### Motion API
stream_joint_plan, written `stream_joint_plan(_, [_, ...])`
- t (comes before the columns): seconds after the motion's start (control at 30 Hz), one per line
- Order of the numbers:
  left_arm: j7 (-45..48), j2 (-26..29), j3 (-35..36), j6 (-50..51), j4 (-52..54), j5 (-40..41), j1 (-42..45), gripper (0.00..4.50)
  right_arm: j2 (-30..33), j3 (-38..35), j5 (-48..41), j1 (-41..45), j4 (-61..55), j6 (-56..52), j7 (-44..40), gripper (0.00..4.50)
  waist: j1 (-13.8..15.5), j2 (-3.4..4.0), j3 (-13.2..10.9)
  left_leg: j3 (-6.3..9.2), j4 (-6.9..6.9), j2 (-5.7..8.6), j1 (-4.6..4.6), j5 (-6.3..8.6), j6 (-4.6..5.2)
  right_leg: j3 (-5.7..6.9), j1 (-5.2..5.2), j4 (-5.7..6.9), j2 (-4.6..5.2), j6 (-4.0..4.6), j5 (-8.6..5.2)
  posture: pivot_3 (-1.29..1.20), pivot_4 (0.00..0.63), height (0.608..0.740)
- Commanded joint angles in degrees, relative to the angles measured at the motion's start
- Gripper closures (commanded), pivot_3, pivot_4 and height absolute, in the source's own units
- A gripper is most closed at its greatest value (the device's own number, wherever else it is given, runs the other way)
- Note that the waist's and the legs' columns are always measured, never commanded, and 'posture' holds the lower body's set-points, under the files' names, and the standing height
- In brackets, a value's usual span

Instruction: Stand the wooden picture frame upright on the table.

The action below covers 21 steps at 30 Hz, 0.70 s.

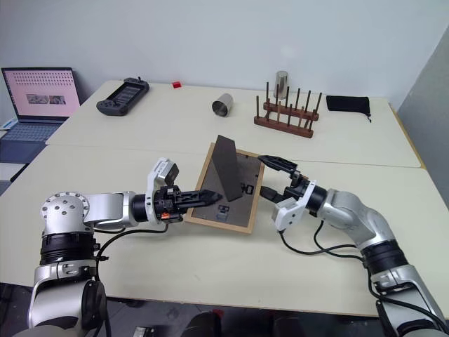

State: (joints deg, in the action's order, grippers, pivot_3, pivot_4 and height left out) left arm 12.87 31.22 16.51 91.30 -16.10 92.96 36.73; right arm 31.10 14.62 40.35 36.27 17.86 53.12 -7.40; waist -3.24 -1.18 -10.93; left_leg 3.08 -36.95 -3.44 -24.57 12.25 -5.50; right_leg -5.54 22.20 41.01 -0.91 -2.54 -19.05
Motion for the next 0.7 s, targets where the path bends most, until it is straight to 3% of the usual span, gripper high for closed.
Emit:
stream_joint_plan(0.03, [-5.67,1.33,-2.58,-3.59,3.42,10.08,-1.71,3.09,-0.82,1.13,0.82,2.86,1.49,1.92,2.97,0.01,0.07,-0.01,0.0,0.0,0.0,0.0,0.0,0.0,0.0,0.01,-0.01,0.0,0.0,0.0,0.0,0.0,0.15,0.74])
stream_joint_plan(0.07, [-7.09,1.87,-3.58,-4.81,3.93,12.28,-2.3,3.09,-0.84,1.46,0.79,3.13,2.08,2.04,3.14,0.01,0.08,-0.01,0.01,0.02,-0.01,0.0,0.01,0.0,-0.01,0.02,-0.02,0.0,0.0,0.0,0.0,0.0,0.15,0.74])
stream_joint_plan(0.23, [-12.25,4.14,-8.1,-10.54,7.87,19.63,-6.24,3.09,-0.64,1.79,0.16,4.2,2.77,3.01,4.25,1.03,0.14,-0.01,0.01,0.01,-0.01,0.01,0.04,0.0,0.0,0.0,-0.07,-0.01,0.02,0.0,0.0,0.0,0.15,0.74])
stream_joint_plan(0.47, [-11.74,5.61,-9.66,-13.3,9.04,20.04,-7.21,3.09,0.17,1.68,-1.4,3.44,2.63,4.31,3.65,2.52,0.16,-0.01,0.01,0.01,-0.01,0.03,0.12,-0.01,0.01,0.0,-0.13,0.0,0.0,0.01,0.0,0.0,0.15,0.74])
stream_joint_plan(0.53, [-11.7,6.52,-9.94,-14.06,9.44,20.04,-7.26,3.09,0.39,1.47,-2.35,3.39,2.92,3.93,3.04,2.7,0.15,-0.01,0.01,0.01,0.0,0.03,0.13,-0.01,0.01,0.0,-0.14,0.0,0.0,0.01,0.0,0.0,0.15,0.74])
stream_joint_plan(0.6, [-12.96,7.39,-9.9,-15.89,8.35,18.76,-7.25,2.5,0.71,1.32,-3.62,3.23,3.18,4.05,2.29,2.72,0.15,-0.01,0.01,0.01,-0.01,0.03,0.13,-0.01,0.01,-0.01,-0.14,0.0,0.0,0.01,0.0,0.0,0.15,0.74])
stream_joint_plan(0.7, [-11.12,9.19,-9.09,-16.6,8.24,15.66,-6.77,1.99,1.14,0.78,-6.01,2.65,2.91,3.61,0.57,3.03,0.13,-0.01,0.01,0.01,-0.01,0.03,0.14,-0.01,0.01,-0.01,-0.14,0.0,-0.01,0.01,0.0,0.0,0.15,0.74])
